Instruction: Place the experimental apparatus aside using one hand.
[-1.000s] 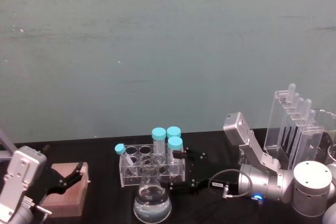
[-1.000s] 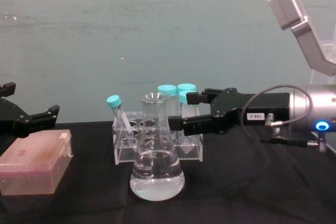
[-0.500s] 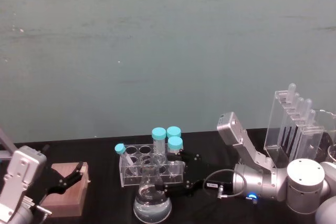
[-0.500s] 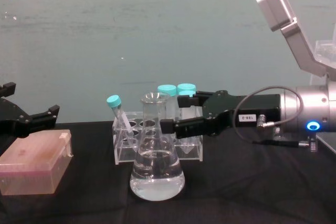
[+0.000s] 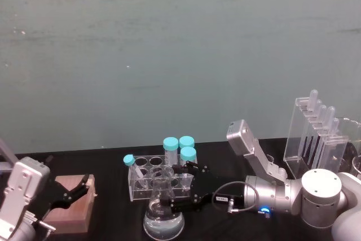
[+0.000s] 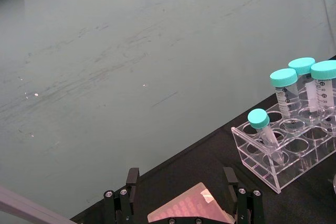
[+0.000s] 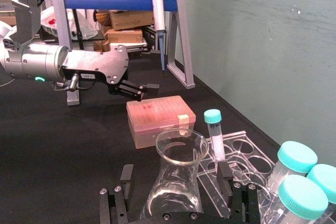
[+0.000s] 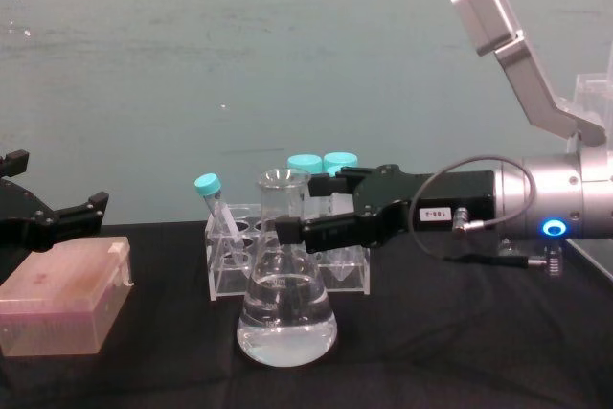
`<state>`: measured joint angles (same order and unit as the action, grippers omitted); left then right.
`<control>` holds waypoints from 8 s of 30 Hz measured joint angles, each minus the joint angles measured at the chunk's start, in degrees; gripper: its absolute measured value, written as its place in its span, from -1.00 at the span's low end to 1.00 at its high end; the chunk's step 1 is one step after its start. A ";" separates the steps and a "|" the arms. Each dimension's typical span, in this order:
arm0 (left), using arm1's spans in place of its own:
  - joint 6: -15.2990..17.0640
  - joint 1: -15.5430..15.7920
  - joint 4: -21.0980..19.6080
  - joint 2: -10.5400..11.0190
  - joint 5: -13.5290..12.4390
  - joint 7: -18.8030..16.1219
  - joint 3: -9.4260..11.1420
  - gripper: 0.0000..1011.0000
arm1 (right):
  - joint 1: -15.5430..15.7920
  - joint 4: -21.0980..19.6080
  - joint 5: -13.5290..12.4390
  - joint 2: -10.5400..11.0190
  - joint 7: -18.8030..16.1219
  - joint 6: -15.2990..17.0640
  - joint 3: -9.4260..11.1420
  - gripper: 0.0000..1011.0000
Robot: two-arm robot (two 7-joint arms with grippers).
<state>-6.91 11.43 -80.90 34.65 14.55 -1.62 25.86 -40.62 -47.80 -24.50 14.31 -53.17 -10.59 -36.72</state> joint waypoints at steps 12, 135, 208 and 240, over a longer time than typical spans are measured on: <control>0.00 0.00 0.00 0.00 0.00 0.00 0.00 0.98 | -1.08 2.15 0.29 -1.13 -0.24 -0.30 -0.32 0.98; 0.00 0.00 0.00 0.00 0.00 0.01 0.00 0.98 | 2.68 -7.30 1.08 2.03 5.85 2.89 2.57 -0.10; 0.00 0.00 0.00 0.00 0.00 0.00 0.00 0.98 | 18.36 -24.87 -0.71 11.24 26.76 12.57 14.49 -0.10; 0.00 0.00 0.00 0.00 0.00 0.00 0.00 0.98 | 19.64 -24.13 2.94 9.41 31.80 15.20 20.13 -0.10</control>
<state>-6.91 11.43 -80.90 34.64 14.55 -1.62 25.86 -20.98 -71.93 -21.56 23.73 -21.38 4.61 -16.59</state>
